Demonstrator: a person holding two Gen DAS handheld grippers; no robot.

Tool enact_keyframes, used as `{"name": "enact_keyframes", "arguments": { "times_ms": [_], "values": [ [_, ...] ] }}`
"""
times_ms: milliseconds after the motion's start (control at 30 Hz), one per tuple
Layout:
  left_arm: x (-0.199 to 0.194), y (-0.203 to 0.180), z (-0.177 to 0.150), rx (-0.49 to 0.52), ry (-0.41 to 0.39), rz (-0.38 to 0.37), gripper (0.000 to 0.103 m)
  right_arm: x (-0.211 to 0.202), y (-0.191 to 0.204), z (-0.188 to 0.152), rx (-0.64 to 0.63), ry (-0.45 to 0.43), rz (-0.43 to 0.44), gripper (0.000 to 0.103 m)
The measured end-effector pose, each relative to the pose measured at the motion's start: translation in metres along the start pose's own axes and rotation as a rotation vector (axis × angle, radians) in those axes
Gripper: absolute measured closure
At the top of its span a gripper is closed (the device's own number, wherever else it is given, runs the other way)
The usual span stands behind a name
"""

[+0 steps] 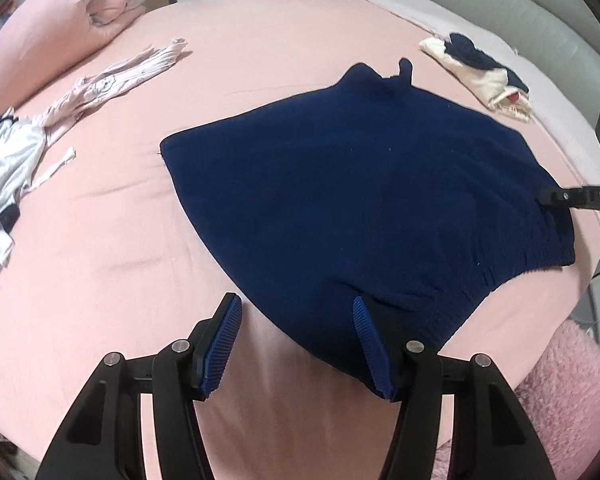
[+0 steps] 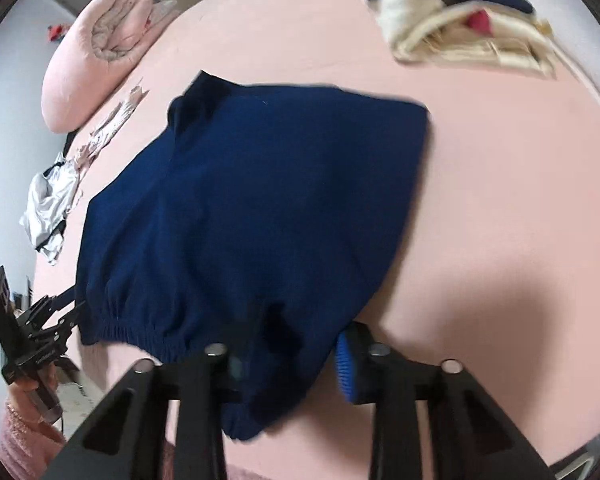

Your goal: Fold clothes

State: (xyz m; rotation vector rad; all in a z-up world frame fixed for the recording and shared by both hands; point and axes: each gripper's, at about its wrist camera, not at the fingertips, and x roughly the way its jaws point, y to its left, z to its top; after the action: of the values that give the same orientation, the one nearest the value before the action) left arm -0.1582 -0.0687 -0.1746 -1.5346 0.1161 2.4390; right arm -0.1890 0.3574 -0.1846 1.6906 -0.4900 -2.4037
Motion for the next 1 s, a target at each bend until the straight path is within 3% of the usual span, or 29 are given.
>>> {"name": "enact_keyframes", "arguments": {
  "times_ms": [100, 200, 333, 433, 567, 633, 700, 800, 833, 900, 1000],
  "values": [
    [-0.002, 0.002, -0.002, -0.009, -0.006, -0.004, 0.048, -0.002, 0.041, 0.017, -0.085, -0.053, 0.056, 0.079],
    [-0.004, 0.004, -0.004, -0.020, -0.010, -0.009, 0.048, 0.009, 0.087, 0.025, -0.177, -0.052, 0.100, 0.079],
    [-0.003, 0.014, -0.006, -0.063, -0.023, -0.029, 0.048, 0.065, 0.167, 0.030, -0.319, 0.067, 0.154, 0.078],
    [-0.005, 0.022, -0.004, -0.104, -0.028, -0.053, 0.048, 0.081, 0.208, 0.016, -0.433, 0.089, 0.156, 0.078],
    [-0.012, 0.024, -0.002, -0.136, -0.047, -0.153, 0.048, 0.042, 0.199, 0.016, -0.332, 0.015, 0.273, 0.078],
    [-0.014, 0.018, 0.003, -0.140, -0.056, -0.212, 0.048, 0.014, 0.188, 0.016, -0.311, -0.059, 0.270, 0.074],
    [-0.011, 0.004, 0.013, -0.118, -0.049, -0.249, 0.048, -0.001, 0.176, 0.012, -0.306, -0.134, 0.144, 0.061],
    [-0.004, -0.017, 0.031, -0.091, -0.021, -0.289, 0.048, 0.016, 0.152, 0.003, -0.302, -0.095, -0.090, 0.057],
    [-0.001, -0.024, 0.037, -0.084, -0.008, -0.299, 0.048, 0.029, 0.144, 0.001, -0.288, -0.048, -0.135, 0.057],
    [0.005, -0.038, 0.050, -0.069, 0.017, -0.320, 0.048, 0.041, 0.126, -0.006, -0.255, -0.001, -0.142, 0.057],
    [-0.009, -0.049, 0.058, -0.024, -0.032, -0.150, 0.048, 0.051, 0.112, -0.014, -0.238, 0.046, -0.103, 0.057]
  ]
}}
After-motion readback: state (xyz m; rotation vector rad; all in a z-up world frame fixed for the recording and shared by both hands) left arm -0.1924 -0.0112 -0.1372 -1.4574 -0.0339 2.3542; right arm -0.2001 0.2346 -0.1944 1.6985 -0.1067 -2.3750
